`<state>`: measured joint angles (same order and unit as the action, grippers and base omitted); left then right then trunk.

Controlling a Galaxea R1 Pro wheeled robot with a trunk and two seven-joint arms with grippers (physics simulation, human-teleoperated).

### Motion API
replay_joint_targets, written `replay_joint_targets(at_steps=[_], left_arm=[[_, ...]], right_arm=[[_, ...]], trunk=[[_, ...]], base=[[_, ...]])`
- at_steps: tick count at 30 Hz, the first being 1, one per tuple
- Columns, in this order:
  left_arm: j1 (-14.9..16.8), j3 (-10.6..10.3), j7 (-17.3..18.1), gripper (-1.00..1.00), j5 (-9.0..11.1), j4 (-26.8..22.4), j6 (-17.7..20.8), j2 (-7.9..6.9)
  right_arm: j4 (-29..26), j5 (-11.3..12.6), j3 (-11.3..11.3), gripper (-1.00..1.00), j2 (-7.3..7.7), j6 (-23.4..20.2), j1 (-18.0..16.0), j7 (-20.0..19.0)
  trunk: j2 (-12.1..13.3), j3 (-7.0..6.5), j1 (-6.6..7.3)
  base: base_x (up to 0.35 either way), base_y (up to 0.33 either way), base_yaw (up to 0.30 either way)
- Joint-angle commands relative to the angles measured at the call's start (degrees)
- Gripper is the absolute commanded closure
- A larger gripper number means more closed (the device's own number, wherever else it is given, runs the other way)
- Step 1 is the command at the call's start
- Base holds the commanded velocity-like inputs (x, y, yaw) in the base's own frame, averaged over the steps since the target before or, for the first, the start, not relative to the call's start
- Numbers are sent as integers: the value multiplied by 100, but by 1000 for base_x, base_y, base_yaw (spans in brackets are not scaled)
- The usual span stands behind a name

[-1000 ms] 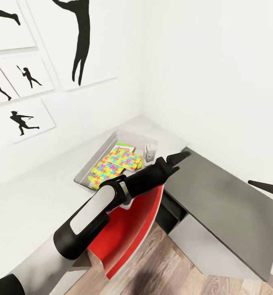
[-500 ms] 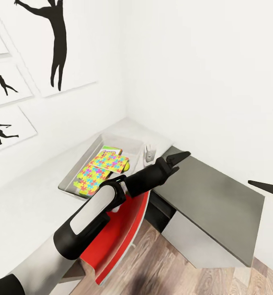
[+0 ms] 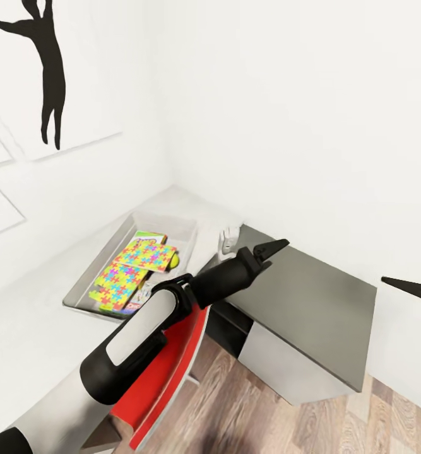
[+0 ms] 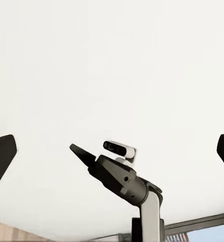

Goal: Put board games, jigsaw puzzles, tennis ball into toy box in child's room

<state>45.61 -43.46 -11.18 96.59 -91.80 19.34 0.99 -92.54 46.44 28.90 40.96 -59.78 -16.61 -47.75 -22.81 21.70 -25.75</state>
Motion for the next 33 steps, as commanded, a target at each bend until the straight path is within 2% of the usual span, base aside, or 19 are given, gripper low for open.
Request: replay_joint_targets(at_steps=[1,5,11,33], left_arm=[[3,4,-48,-100,59,-8,8,0],[-26,9,-42,-100,-74,-6,8,-26],[-45,12,-45,-100,-141,-1,8,-39],[-95,13,-54,-100,-175,10,8,-46]], right_arm=[[1,-26,2,-100,1,-22,-9,-33],[5,-19,-3,-100,0,-22,-9,153],[5,-14,-44,-100,-1,-22,-9,268],[8,-12,-111,-100,-6,-22,-10,327]], trunk=[[-10,3,-4],[-10,-24,-4],[-10,-63,-4],[-10,-208,-4]], base=[[0,0,-224],[0,0,-224],[0,0,-224],[-17,0,-224]])
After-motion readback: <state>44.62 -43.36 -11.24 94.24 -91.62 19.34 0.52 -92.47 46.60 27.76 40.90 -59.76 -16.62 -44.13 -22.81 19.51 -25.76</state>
